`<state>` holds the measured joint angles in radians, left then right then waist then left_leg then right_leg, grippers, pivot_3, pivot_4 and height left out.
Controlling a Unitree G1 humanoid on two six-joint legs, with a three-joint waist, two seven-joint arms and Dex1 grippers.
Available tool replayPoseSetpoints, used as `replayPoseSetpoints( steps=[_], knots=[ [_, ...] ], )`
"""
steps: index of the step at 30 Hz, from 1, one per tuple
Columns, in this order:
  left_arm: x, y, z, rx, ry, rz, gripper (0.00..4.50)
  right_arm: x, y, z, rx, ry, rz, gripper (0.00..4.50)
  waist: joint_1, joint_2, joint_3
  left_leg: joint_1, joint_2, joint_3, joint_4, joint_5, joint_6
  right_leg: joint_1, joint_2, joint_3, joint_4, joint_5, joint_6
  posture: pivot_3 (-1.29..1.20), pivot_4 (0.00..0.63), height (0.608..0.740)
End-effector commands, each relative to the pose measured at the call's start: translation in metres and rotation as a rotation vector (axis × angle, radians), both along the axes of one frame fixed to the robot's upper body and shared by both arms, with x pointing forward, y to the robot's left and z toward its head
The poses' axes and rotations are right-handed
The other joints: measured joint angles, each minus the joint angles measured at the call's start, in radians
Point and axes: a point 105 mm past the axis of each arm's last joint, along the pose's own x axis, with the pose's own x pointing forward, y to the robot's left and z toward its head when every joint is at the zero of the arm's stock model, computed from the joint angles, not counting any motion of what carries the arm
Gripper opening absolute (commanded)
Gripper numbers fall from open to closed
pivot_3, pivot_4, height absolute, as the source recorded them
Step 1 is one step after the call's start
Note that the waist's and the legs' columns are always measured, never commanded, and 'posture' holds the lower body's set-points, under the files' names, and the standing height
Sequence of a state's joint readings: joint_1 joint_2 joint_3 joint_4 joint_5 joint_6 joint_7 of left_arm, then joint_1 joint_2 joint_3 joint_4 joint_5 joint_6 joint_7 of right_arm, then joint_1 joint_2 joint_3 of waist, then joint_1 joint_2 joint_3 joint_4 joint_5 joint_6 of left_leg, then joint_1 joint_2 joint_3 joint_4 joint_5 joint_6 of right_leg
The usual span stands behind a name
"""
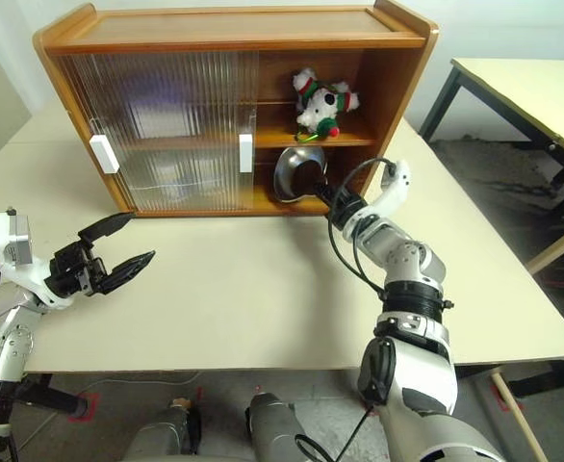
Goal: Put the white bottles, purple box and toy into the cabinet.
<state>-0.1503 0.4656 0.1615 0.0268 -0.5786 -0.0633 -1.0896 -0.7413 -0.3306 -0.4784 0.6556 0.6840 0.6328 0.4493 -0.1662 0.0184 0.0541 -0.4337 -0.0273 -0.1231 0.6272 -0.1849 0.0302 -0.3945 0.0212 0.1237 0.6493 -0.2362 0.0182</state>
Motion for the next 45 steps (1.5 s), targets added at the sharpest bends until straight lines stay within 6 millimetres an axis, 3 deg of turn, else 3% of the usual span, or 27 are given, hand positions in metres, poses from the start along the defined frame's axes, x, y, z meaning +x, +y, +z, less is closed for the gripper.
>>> replayPoseSetpoints(
  steps=[1, 12, 17, 25, 33, 36, 42, 45],
  knots=[
    [0.0, -0.002, 0.001, 0.016, -0.004, -0.009, 4.5, 0.007, 0.006, -0.001, -0.007, 0.002, -0.015, 0.01, 0.0, 0.0, 0.0, 0.0, 0.0, 0.0, 0.0, 0.0, 0.0, 0.0, 0.0, 0.0, 0.0, 0.0, 0.0, -0.23, 0.055, 0.74],
    [-0.001, 0.0, 0.002, 0.022, -0.009, -0.001, 4.5, 0.021, 0.013, -0.002, -0.085, -0.016, -0.047, 0.01, 0.002, 0.0, 0.0, 0.0, 0.001, 0.0, 0.0, 0.0, 0.0, 0.0, 0.0, 0.0, 0.0, 0.001, -0.001, -0.22, 0.048, 0.74],
    [-0.001, -0.002, 0.002, 0.021, -0.007, -0.006, 4.5, 0.025, 0.015, 0.007, -0.096, -0.066, -0.045, 1.42, 0.002, 0.0, 0.0, 0.0, 0.001, 0.0, 0.0, 0.0, 0.0, 0.0, 0.0, -0.001, 0.0, 0.001, -0.002, -0.23, 0.051, 0.74],
    [-0.003, -0.004, 0.0, 0.022, -0.001, -0.014, 4.5, 0.023, 0.003, 0.02, -0.127, -0.131, -0.059, 4.38, 0.001, 0.0, 0.0, 0.0, 0.001, 0.0, 0.0, 0.0, 0.0, 0.0, 0.0, -0.001, 0.0, 0.002, -0.002, -0.23, 0.054, 0.74],
    [-0.003, -0.003, 0.0, 0.023, -0.003, -0.009, 4.5, 0.003, 0.0, 0.017, -0.204, -0.1, 0.078, 4.47, 0.003, 0.0, 0.0, 0.0, 0.002, 0.0, 0.0, 0.0, 0.0, 0.0, 0.0, -0.001, 0.0, 0.001, -0.002, -0.23, 0.055, 0.74],
    [-0.003, -0.001, 0.0, 0.023, -0.001, -0.003, 4.5, -0.011, -0.005, 0.01, -0.342, -0.096, 0.157, 4.47, 0.003, 0.0, 0.0, 0.0, 0.002, 0.001, 0.0, 0.0, 0.0, 0.0, 0.0, -0.001, 0.0, 0.001, -0.002, -0.23, 0.057, 0.74],
    [-0.002, 0.0, 0.001, 0.024, -0.009, 0.003, 4.5, -0.024, -0.02, 0.004, -0.503, -0.06, 0.195, 4.47, -0.002, 0.0, 0.0, 0.0, 0.001, 0.001, 0.0, 0.0, 0.0, 0.0, 0.0, 0.0, 0.0, 0.001, -0.001, -0.24, 0.058, 0.74],
    [-0.001, 0.001, 0.001, 0.025, -0.009, 0.002, 4.5, -0.025, -0.024, 0.009, -0.501, -0.071, 0.174, 4.47, -0.003, 0.0, 0.0, 0.001, 0.001, 0.001, 0.0, 0.0, 0.0, 0.001, 0.0, 0.0, 0.0, 0.001, -0.001, -0.25, 0.059, 0.74]
  ],
)
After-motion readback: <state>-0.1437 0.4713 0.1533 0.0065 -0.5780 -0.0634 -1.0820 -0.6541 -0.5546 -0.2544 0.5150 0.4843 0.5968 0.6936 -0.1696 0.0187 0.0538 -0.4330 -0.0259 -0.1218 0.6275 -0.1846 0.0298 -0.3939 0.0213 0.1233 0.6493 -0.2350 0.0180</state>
